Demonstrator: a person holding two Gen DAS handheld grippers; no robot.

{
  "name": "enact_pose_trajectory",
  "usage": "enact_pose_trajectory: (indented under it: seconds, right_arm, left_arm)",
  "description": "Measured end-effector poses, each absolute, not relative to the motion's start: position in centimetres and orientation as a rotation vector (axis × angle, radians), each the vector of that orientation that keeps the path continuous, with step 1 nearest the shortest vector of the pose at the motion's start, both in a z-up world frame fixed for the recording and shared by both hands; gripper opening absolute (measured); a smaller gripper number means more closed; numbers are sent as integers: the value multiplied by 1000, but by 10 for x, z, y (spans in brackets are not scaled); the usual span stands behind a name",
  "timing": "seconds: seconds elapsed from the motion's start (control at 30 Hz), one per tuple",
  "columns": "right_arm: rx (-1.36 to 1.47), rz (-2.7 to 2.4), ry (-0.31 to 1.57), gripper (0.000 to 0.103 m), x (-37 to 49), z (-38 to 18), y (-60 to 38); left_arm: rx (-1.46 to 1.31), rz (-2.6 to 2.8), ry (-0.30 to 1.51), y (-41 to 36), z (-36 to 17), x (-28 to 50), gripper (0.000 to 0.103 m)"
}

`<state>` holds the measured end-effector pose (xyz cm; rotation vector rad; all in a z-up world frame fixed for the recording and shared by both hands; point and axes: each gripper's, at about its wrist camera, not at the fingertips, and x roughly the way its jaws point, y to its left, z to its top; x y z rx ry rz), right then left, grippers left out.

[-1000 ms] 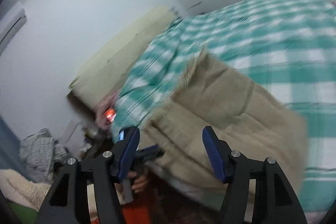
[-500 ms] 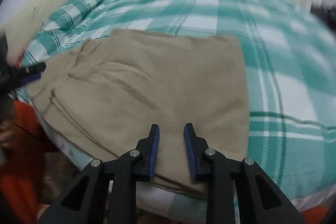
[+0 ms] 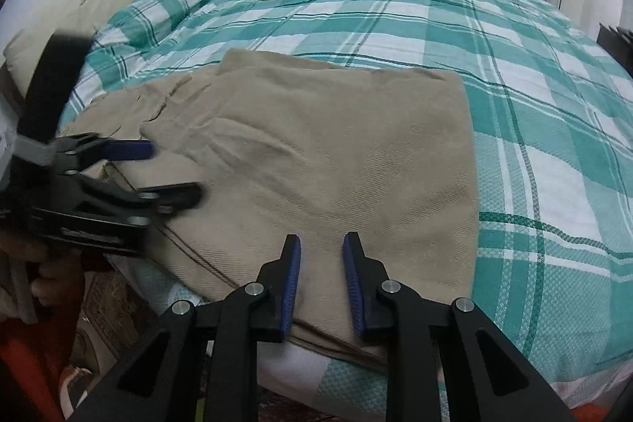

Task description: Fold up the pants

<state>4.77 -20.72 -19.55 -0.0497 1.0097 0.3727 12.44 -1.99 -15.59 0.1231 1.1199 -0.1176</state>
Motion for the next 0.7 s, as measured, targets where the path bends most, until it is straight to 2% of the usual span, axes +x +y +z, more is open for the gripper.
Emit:
enact_pose_trajectory:
  seconds: [0.2,0.33,0.47,0.57,0.7]
  right_arm:
    - [-2,377,1037,24,53,-196,-213]
    - [16,371,1041,24,54,-196,-215]
    - [6,369,1037,24,54,-196,-215]
    - [6,369,1037,24,54,-196,-215]
    - [-5,371,1030,24,54,-197,-214]
  left_arm:
    - [23,-48,1135,19,-140,111,99]
    - [41,-110,1012,-1,-108,109,98]
    - [15,-243,991,-43,-91,138,99]
    - [65,-295,988,-79,-98,163,99]
    - [252,-172,1041,-98,-145,196,97]
